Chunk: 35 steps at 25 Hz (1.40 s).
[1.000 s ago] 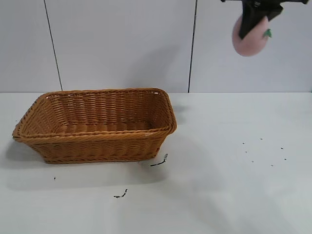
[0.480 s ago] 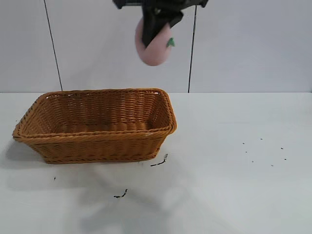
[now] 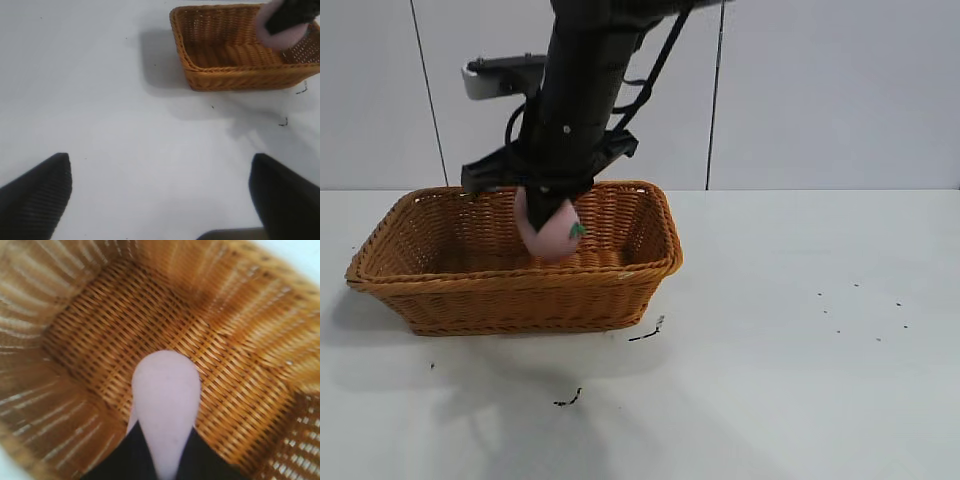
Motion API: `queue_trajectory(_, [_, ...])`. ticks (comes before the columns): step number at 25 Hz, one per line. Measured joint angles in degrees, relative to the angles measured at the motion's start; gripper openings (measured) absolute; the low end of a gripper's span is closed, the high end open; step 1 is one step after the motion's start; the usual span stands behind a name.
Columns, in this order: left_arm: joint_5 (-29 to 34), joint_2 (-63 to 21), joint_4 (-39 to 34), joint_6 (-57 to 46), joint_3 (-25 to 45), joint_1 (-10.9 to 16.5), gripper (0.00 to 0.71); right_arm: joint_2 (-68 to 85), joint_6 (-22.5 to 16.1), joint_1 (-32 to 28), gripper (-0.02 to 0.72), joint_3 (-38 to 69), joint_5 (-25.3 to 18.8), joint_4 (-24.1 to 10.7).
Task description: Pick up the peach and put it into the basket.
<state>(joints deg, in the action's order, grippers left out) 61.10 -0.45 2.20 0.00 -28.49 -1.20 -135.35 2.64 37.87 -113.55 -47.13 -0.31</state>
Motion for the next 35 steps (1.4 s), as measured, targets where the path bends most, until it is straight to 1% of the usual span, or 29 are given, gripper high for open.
queue_trajectory(2, [0.0,0.0,0.0,0.0,0.0,0.0,0.693,0.0,-0.3,0.0,0.403,0.0,-0.7,0.0])
queue_trajectory(4, [0.0,0.0,0.0,0.0,0.0,0.0,0.693,0.0,-0.4,0.0,0.574,0.0,-0.9,0.0])
queue_trajectory(5, [0.0,0.0,0.0,0.0,0.0,0.0,0.693,0.1,-0.6,0.0,0.623,0.0,-0.9,0.0])
queue_trajectory(7, [0.0,0.0,0.0,0.0,0.0,0.0,0.693,0.4,-0.9,0.0,0.666,0.0,-1.0,0.0])
queue_trajectory(9, [0.0,0.0,0.0,0.0,0.0,0.0,0.693,1.2,-1.2,0.0,0.685,-0.8,-1.7,0.0])
queue_trajectory(12, [0.0,0.0,0.0,0.0,0.0,0.0,0.693,3.3,-1.6,-0.4,0.687,-3.9,-3.4,-0.1])
queue_trajectory(14, [0.0,0.0,0.0,0.0,0.0,0.0,0.693,5.1,-2.6,-1.5,0.687,-6.2,-4.8,0.3])
queue_trajectory(16, [0.0,0.0,0.0,0.0,0.0,0.0,0.693,6.4,-2.6,-3.8,0.687,-8.5,-6.5,0.3])
queue_trajectory(19, [0.0,0.0,0.0,0.0,0.0,0.0,0.693,7.0,-2.6,-8.6,0.690,-10.6,-9.2,0.0])
queue_trajectory(23, [0.0,0.0,0.0,0.0,0.0,0.0,0.693,7.0,-2.6,-16.9,0.696,-10.8,-13.6,-1.0])
queue_trajectory(28, [0.0,0.0,0.0,0.0,0.0,0.0,0.693,7.0,-2.6,-28.3,0.696,-10.8,-15.0,-1.6])
queue_trajectory(30, [0.0,0.0,0.0,0.0,0.0,0.0,0.693,7.0,-2.6,-32.6,0.696,-10.8,-16.3,-1.8])
queue_trajectory(33, [0.0,0.0,0.0,0.0,0.0,0.0,0.693,7.0,-2.3,-37.3,0.696,-10.8,-18.4,-1.6])
queue_trajectory(35, [0.0,0.0,0.0,0.0,0.0,0.0,0.693,7.0,-1.8,-39.4,0.696,-10.8,-20.4,-0.7])
